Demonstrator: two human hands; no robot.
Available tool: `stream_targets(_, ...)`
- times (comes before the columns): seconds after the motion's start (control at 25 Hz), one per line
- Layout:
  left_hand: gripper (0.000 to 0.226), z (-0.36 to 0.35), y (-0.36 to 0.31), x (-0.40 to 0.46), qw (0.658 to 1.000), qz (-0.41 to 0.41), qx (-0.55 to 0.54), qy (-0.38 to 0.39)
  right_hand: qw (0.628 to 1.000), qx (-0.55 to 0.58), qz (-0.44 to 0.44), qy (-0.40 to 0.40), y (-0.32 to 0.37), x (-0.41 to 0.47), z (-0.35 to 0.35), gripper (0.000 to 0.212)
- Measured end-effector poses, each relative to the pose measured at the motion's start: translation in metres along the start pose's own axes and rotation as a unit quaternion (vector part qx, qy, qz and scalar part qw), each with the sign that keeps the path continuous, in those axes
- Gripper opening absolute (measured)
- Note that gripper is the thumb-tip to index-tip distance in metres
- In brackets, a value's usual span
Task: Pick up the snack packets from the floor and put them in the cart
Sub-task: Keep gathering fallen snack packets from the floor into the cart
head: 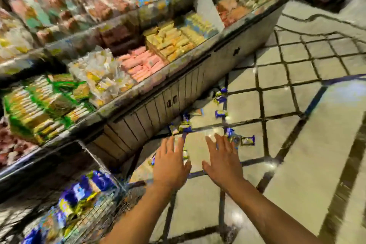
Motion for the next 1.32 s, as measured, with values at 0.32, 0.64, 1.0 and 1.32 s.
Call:
stream_targets(0.32,0.079,-0.013,-0.197,0.068,0.996,-0.061,0.037,0.046,0.995,0.033,-0.098,-0.011,-0.233,-0.034,0.03,0.083)
stream_targets(0.64,0.079,-0.013,-0.286,0.176,0.997,-0.059,0.006,0.047,0.995,0.018,-0.097,-0.007,-0.333,0.025,0.064,0.08)
stream_targets(1.0,0.082,-0.005,-0.352,0.266,0.998,0.0,-0.019,0.052,0.999,0.012,-0.05,0.003,-0.447,0.1,0.112,0.079)
stream_targets(1.32,0.083,-0.033,-0.451,0.299,0.99,0.119,-0.051,0.064,0.992,0.01,0.114,0.05,-0.53,0.165,0.114,0.078)
Point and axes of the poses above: each hand's wrist, its own x-axis towards the middle knuckle, its own z-axis out of the back of the hand, y = z × x, the point moved 5 cm from there along x, towards the middle knuckle, and after that the axes turned 13 degrees about y, right-handed, at the moved point
